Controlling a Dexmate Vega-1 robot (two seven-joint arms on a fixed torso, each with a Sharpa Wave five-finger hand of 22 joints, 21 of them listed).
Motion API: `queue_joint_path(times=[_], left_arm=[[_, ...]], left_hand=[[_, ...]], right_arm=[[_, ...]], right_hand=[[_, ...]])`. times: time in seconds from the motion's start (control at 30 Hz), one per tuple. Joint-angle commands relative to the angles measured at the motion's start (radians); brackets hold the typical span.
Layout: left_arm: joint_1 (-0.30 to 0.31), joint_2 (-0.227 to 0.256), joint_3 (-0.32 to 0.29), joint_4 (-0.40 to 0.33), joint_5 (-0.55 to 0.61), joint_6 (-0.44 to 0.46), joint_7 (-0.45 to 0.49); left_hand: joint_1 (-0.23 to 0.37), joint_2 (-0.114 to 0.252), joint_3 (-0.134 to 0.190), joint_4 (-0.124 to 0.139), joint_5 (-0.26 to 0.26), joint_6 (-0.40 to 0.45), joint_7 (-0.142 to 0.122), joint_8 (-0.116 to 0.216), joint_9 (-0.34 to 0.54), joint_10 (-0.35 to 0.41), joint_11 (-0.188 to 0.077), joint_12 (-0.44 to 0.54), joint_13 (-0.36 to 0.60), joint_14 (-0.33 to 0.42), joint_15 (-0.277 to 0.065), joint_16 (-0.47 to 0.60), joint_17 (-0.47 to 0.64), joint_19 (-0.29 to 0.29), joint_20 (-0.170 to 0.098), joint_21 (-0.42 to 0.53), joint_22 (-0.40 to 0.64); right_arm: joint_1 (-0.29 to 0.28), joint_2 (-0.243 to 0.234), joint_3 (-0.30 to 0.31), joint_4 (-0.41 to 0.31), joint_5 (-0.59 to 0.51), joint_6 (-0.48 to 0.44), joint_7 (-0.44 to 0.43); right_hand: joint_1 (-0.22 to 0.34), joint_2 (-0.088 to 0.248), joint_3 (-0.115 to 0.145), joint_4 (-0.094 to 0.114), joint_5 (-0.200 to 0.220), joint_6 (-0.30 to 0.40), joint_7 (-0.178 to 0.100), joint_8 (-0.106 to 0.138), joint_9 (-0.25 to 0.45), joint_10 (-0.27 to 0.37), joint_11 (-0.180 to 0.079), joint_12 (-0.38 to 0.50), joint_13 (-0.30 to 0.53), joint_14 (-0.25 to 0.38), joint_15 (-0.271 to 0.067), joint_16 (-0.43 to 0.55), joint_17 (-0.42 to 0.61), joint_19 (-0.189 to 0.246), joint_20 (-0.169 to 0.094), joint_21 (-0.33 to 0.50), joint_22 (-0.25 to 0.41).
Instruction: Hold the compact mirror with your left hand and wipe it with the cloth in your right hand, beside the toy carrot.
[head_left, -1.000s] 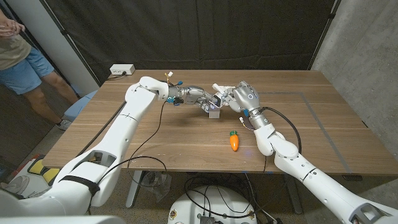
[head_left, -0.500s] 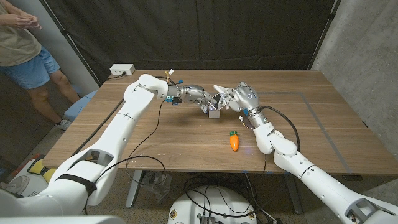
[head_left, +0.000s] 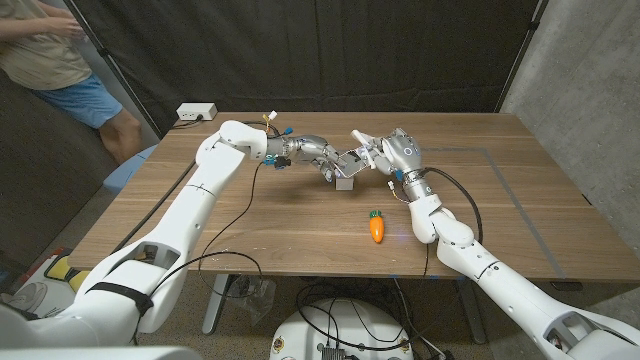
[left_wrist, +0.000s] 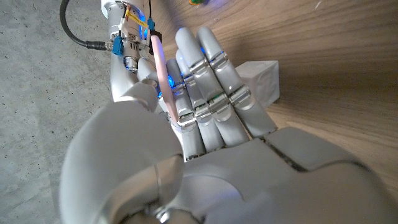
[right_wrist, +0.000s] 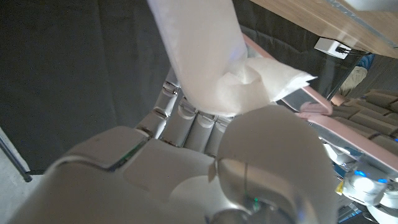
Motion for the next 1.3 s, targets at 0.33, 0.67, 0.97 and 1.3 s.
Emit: queue_joint_path(times=[0.33, 0.67, 0.97, 1.3], left_arm=[[0.001, -0.026, -0.024, 0.023, -0.003, -0.013, 0.062], [0.014, -0.040, -0.041, 0.013, -0.005, 0.006, 0.100], [0.024, -0.039, -0.046, 0.004, -0.008, 0.014, 0.105], [0.061, -0.061, -0.068, -0.020, -0.019, 0.034, 0.156]], left_hand=[[0.002, 0.001, 0.074, 0.012, 0.003, 0.005, -0.005, 0.011, 0.003, 0.022, -0.022, -0.002, 0.005, -0.004, -0.007, -0.003, 0.009, -0.003, -0.002, 0.014, 0.000], [0.002, 0.001, 0.076, 0.013, 0.002, 0.003, -0.004, 0.012, 0.003, 0.023, -0.021, -0.002, 0.006, -0.002, -0.006, -0.002, 0.012, -0.005, -0.003, 0.021, 0.000], [0.001, 0.000, 0.077, 0.014, 0.001, 0.003, -0.005, 0.012, 0.002, 0.024, -0.023, -0.001, 0.008, -0.003, -0.007, -0.003, 0.015, -0.007, -0.003, 0.027, 0.000], [0.000, -0.002, 0.079, 0.015, 0.001, 0.004, -0.007, 0.014, 0.000, 0.024, -0.023, -0.003, 0.008, -0.003, -0.007, -0.003, 0.018, -0.009, -0.003, 0.034, -0.001]], right_arm=[[-0.018, -0.022, -0.015, -0.039, 0.031, 0.062, -0.010], [-0.009, -0.029, -0.030, -0.041, 0.010, 0.108, -0.033], [-0.003, -0.023, -0.012, -0.032, 0.013, 0.104, -0.045], [0.001, 0.021, 0.011, 0.010, 0.014, 0.051, -0.143]], right_hand=[[0.009, 0.011, -0.007, -0.001, 0.011, 0.048, -0.032, -0.008, 0.009, 0.012, -0.001, -0.001, 0.006, 0.005, -0.052, -0.001, 0.005, -0.005, -0.129, 0.014, -0.004], [0.010, 0.011, -0.011, -0.001, 0.012, 0.053, -0.031, -0.012, 0.011, 0.012, -0.003, -0.002, 0.011, 0.007, -0.052, -0.004, 0.010, -0.005, -0.130, 0.018, -0.005], [0.012, 0.011, -0.014, -0.001, 0.014, 0.053, -0.032, -0.017, 0.015, 0.014, -0.001, -0.005, 0.011, 0.009, -0.052, -0.007, 0.012, -0.007, -0.131, 0.019, -0.007], [0.014, 0.012, -0.017, -0.001, 0.015, 0.056, -0.032, -0.021, 0.017, 0.018, 0.001, -0.008, 0.008, 0.012, -0.052, -0.011, 0.015, -0.006, -0.128, 0.022, -0.008]])
